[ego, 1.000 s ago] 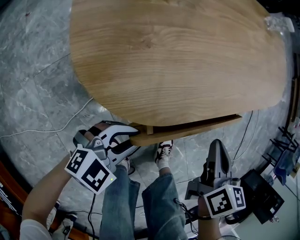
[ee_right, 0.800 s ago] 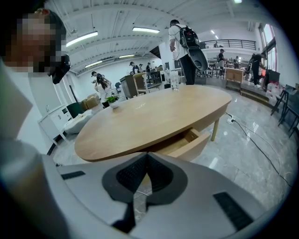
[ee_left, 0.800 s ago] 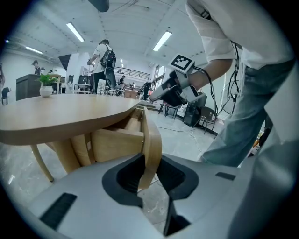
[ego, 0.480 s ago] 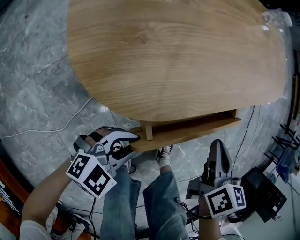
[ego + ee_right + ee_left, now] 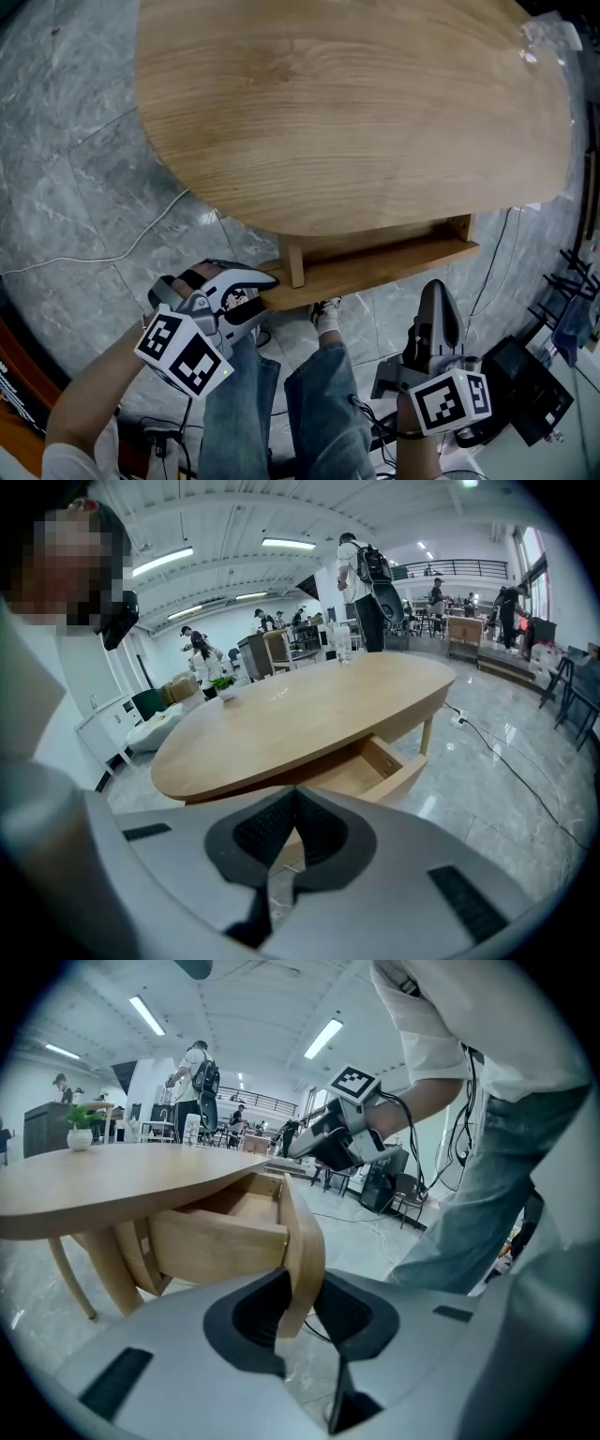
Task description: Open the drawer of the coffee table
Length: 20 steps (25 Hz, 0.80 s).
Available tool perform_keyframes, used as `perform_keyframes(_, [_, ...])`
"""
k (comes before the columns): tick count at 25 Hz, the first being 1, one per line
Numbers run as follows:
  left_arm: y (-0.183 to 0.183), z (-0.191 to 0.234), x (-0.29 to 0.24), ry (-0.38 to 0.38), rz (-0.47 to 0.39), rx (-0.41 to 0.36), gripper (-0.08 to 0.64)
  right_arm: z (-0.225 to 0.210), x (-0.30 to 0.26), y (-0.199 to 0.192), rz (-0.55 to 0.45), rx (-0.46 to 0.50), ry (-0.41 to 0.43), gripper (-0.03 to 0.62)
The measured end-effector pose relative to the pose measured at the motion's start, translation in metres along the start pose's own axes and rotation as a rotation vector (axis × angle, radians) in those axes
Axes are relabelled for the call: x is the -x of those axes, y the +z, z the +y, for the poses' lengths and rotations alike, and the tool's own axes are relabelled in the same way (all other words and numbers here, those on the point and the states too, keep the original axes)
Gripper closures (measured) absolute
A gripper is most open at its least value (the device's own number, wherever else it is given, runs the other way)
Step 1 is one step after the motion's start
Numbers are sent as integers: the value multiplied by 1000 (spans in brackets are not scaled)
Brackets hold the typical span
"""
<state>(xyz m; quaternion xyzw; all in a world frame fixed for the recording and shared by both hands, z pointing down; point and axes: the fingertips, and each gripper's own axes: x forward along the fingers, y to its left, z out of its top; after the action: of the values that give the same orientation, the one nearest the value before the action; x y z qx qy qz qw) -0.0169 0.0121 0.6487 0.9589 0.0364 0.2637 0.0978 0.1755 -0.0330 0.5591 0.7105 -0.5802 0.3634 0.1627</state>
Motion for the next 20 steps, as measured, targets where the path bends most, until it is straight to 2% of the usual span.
perform_keyframes(20, [-7, -31, -5, -54, 27, -18, 477, -10, 10, -11, 4, -14, -14, 592])
